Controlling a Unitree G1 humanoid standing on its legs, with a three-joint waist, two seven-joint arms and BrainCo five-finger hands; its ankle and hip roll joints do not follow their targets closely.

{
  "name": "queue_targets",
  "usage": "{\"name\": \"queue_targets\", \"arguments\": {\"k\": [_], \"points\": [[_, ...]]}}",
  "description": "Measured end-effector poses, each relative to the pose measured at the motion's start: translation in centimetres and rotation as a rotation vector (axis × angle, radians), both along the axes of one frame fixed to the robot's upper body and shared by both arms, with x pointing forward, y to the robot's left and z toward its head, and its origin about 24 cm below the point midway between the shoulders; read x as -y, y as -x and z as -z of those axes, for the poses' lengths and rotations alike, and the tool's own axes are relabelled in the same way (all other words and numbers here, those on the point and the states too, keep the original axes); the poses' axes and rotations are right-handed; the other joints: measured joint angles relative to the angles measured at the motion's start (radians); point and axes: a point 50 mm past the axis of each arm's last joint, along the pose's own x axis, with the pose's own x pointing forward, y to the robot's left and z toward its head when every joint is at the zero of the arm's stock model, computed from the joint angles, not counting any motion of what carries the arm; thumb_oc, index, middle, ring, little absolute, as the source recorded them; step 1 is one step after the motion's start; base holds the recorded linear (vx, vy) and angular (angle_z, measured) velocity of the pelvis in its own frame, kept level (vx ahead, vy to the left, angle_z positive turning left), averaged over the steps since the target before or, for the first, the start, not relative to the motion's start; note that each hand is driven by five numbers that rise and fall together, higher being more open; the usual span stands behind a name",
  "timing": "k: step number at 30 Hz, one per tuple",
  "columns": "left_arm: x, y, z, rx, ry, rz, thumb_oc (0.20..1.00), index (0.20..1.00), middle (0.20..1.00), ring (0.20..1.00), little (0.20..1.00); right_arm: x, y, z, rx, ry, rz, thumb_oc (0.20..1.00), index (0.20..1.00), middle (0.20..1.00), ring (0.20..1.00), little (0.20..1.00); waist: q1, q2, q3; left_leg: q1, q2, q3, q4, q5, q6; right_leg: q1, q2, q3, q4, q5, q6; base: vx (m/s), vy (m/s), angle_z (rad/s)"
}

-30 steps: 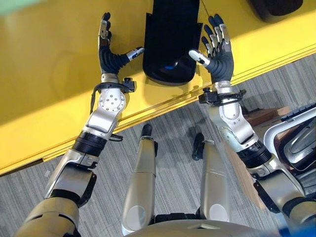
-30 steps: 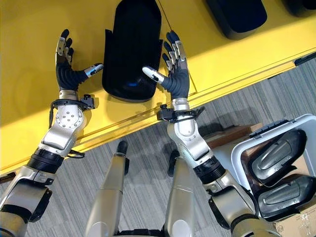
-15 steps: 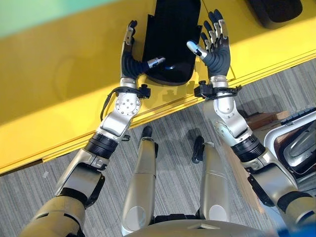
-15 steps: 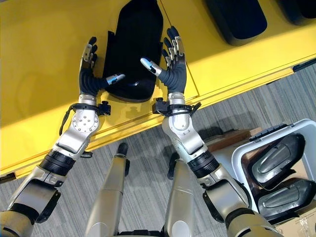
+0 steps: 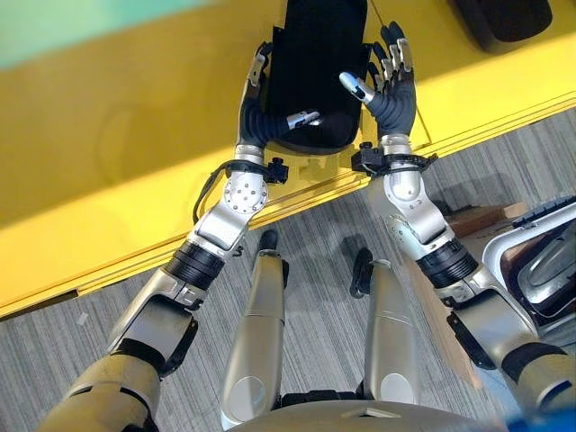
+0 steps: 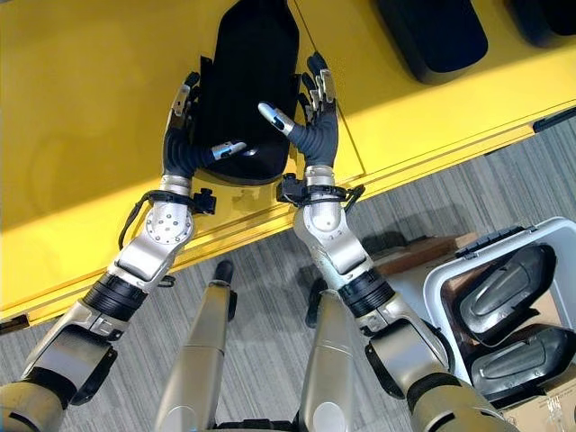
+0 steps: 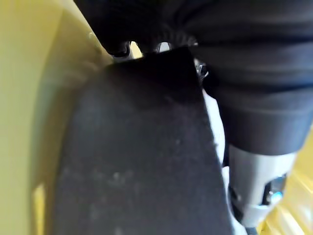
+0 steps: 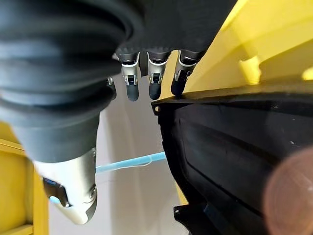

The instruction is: Move parts from the plastic box to the shelf.

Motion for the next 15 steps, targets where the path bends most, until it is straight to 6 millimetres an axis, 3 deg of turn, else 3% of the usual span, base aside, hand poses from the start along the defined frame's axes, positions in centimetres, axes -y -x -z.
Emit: {"name": "queue_targets", "arguments": {"k": [6,15], "points": [[0.2,-0.1,0.1,-0.025,0.074,0.033,1.0,1.0,1.0,1.0,1.0,-0.2,-1.6,-1.4,-0.033,-0.008,0.007,1.0,1.0,1.0,1.0,1.0,0.015,-0.003,-0.008,0.003,0.0,0.0,0.0,-0.007,0.004,0.003,-0.001,0.0,0.0,-0.004,-0.001,0.02,-0.007,0.0],[0.1,-0.1,0.1,-0.049,0.164,0.064,1.0,1.0,1.0,1.0,1.0,-0.6,-2.6,-2.5,-0.069,-0.045,-0.007,1.0,1.0,1.0,1.0,1.0,0.035,-0.003,-0.008,0.004,-0.002,-0.003,-0.002,-0.006,0.003,0.003,-0.003,-0.002,0.009,-0.007,-0.003,0.0,-0.003,0.0]]}}
